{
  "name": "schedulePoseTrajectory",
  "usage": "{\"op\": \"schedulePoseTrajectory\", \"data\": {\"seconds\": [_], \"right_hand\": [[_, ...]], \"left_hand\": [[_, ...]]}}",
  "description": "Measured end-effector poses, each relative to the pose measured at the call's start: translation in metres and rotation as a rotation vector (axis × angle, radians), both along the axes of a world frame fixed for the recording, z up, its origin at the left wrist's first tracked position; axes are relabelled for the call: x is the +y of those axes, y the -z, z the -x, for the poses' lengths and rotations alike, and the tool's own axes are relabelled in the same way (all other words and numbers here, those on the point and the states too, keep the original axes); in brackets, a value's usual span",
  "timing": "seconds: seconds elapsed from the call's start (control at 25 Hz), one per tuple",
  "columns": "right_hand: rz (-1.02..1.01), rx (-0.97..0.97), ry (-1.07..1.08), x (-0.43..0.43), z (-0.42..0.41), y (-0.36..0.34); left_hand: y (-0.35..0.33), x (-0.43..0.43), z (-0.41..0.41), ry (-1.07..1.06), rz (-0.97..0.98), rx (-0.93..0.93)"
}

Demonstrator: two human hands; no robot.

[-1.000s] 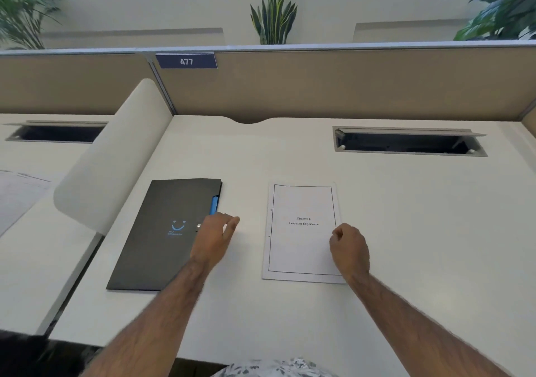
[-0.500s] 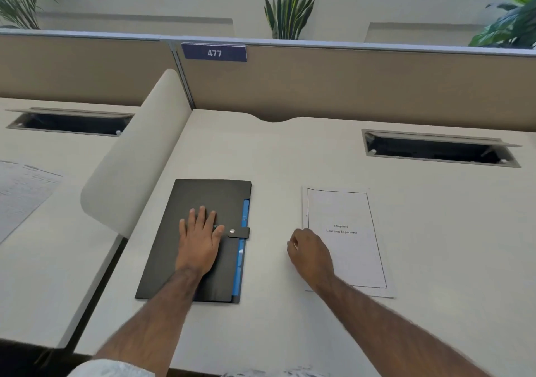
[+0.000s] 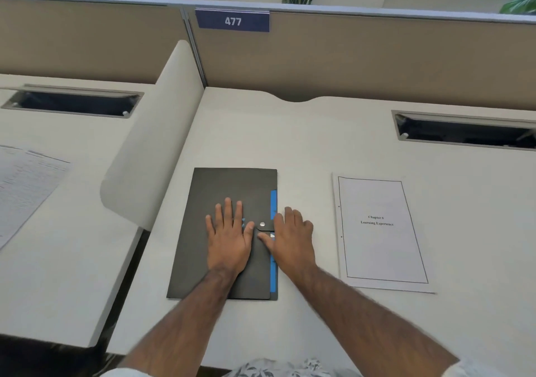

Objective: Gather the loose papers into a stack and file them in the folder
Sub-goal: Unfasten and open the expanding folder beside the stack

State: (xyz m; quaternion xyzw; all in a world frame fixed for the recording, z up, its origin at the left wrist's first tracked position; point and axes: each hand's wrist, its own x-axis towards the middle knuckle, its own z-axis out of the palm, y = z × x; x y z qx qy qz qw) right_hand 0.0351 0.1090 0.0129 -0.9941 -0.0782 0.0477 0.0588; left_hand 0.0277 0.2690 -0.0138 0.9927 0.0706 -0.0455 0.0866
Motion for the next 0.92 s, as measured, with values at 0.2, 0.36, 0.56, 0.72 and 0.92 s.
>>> {"op": "schedulePoseTrajectory", "data": {"seconds": [0.2, 0.36, 0.56, 0.72, 0.92], "right_hand": [[0.029, -0.070, -0.076, 0.014, -0.017, -0.002], [0.079, -0.036, -0.233, 0.020, -0.026, -0.002], [0.052, -0.002, -0.210, 0.016, -0.037, -0.002], [-0.182, 0.034, 0.036, 0.009, -0.029, -0.002], [-0.970, 0.325, 0.501, -0.013, -0.026, -0.033]], "left_hand": [[0.002, 0.002, 0.001, 0.009, -0.004, -0.008], [0.002, 0.003, 0.000, 0.015, -0.020, 0.006], [0.003, 0.003, 0.000, 0.015, 0.010, -0.005], [0.004, 0.003, 0.000, 0.013, -0.004, 0.020], [-0.022, -0.003, 0.000, -0.052, 0.125, 0.044]]}}
